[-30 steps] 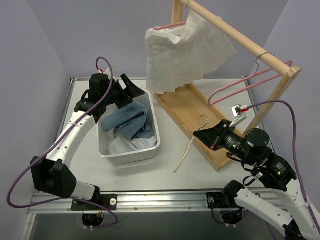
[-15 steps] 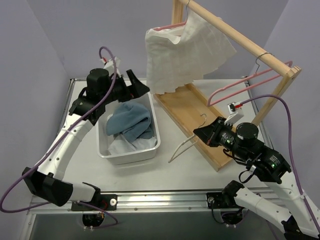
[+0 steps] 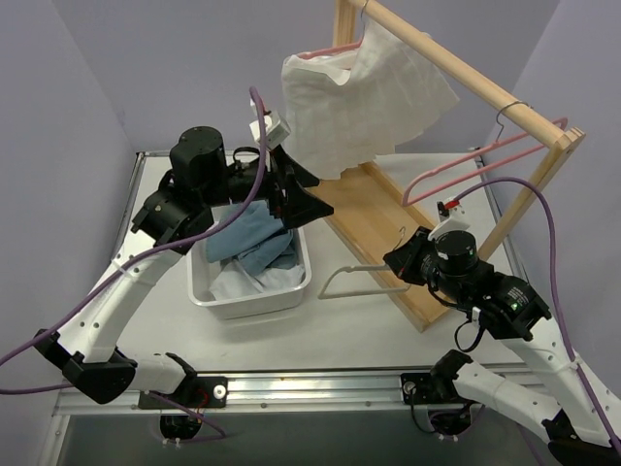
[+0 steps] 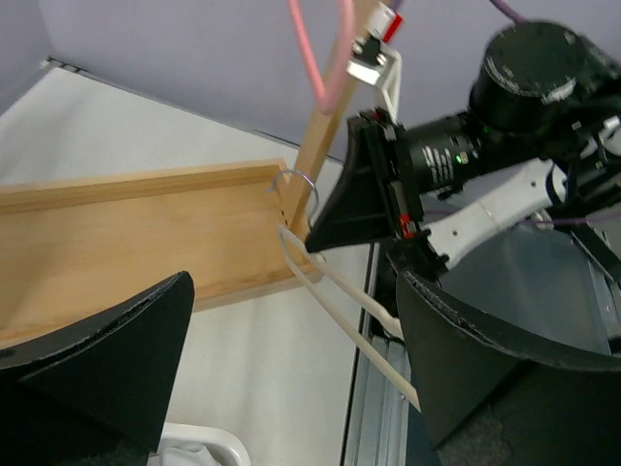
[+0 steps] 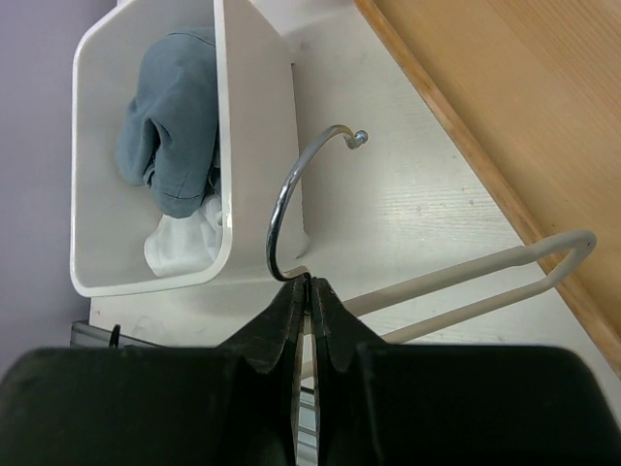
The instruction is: Remove the skirt from the hanger
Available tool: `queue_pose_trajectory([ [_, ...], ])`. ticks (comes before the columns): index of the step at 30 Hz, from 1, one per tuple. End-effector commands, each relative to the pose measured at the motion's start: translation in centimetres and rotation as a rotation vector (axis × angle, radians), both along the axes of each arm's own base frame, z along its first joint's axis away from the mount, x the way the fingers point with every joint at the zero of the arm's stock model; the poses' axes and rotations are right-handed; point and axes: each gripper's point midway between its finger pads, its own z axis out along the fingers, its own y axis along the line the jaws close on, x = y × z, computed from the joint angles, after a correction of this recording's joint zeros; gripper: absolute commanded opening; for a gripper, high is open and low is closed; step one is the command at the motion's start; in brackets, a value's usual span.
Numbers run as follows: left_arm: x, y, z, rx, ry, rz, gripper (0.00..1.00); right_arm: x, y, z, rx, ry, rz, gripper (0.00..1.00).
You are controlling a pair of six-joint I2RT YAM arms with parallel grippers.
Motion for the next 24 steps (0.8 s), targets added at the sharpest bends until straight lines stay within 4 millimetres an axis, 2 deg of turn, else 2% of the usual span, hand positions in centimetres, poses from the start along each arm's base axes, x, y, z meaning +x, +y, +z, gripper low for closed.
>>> queue_pose_trajectory([
  [1,-3.6,0.0,-0.7,0.076,-0.078,-0.131,0.93,0.7,-1.0,1.9,0.011,-0.039,-0.067,0.00],
  [3,-4.8,-0.8,-1.6,0.113,-0.082,-0.182,0.92,0.7,-1.3,2.3,0.010,-0.048,-0.080,0.00],
  [7,-6.4,-1.9,-5.1,0.234,-0.028,-0.244,0.89,0.6,-1.6,3.0,0.028,-0.066,-0.094,0.00],
  [12,-8.1,-2.1,-5.7,0.244,-0.086,-0.289,0.89,0.5,-1.8,3.1,0.023,-0.062,-0.102,0.00],
  [18,-8.6,-2.4,-7.2,0.313,-0.067,-0.302,0.88,0.5,-1.8,4.0,0.043,-0.083,-0.103,0.00],
  [22,-7.5,-2.4,-8.8,0.386,-0.032,-0.240,0.74,0.2,-1.9,5.4,0.083,-0.123,-0.097,0.00],
  [23,-7.2,-2.6,-9.1,0.397,-0.023,-0.234,0.59,0.2,-2.0,5.5,0.084,-0.128,-0.097,0.00],
  [24,-7.1,-2.7,-9.4,0.407,-0.015,-0.236,0.51,0.1,-2.1,5.6,0.085,-0.130,-0.100,0.00],
])
